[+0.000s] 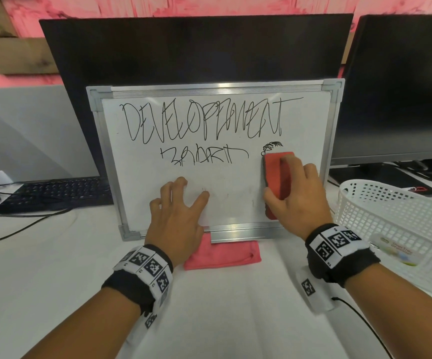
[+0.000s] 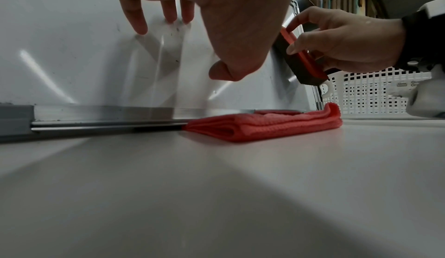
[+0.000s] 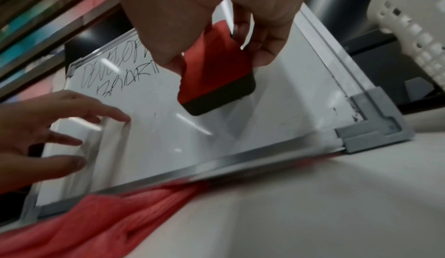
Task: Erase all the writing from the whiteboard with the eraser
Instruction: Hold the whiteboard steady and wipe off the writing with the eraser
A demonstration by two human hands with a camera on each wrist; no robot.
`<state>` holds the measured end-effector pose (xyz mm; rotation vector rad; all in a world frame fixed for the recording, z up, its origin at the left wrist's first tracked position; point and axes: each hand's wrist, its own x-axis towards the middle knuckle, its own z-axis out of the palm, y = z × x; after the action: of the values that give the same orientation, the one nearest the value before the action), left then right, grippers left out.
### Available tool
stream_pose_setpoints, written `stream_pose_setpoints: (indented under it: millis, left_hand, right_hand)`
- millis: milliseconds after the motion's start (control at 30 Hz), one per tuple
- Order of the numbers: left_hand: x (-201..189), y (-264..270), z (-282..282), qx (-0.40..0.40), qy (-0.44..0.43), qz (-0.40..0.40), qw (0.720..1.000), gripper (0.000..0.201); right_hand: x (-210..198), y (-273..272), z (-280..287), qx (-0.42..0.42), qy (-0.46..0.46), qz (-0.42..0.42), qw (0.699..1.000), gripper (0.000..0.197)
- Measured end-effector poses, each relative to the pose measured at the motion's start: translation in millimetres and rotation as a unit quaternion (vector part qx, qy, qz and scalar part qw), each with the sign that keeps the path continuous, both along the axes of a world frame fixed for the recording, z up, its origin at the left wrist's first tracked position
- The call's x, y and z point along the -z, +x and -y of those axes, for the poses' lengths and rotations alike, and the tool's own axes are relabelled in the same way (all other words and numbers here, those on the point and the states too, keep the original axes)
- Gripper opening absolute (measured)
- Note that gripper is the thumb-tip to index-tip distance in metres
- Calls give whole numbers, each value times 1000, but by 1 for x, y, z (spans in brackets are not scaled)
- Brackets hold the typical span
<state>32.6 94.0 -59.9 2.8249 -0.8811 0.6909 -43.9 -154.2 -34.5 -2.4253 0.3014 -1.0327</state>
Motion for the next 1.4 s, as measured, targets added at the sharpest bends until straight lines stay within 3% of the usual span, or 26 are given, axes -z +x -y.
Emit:
stream_pose_setpoints:
  millis: [300,467,633,1400]
  left_hand:
    - [1,1,1,2,-7,-1,1000,68]
    - [1,1,0,-1,-14,0,1000,69]
    - [0,-1,0,-2,-14,2,1000,69]
    - [1,1,-1,-3,-16,-2,1000,68]
  right_hand:
    - [-4,2,2,10,-16,-3,1000,64]
    - [3,-5,-4,-21,-102,-76,992,65]
    - [0,3,2,11,-74,2,997,64]
    - [-2,4,-3,2,-31,8,999,66]
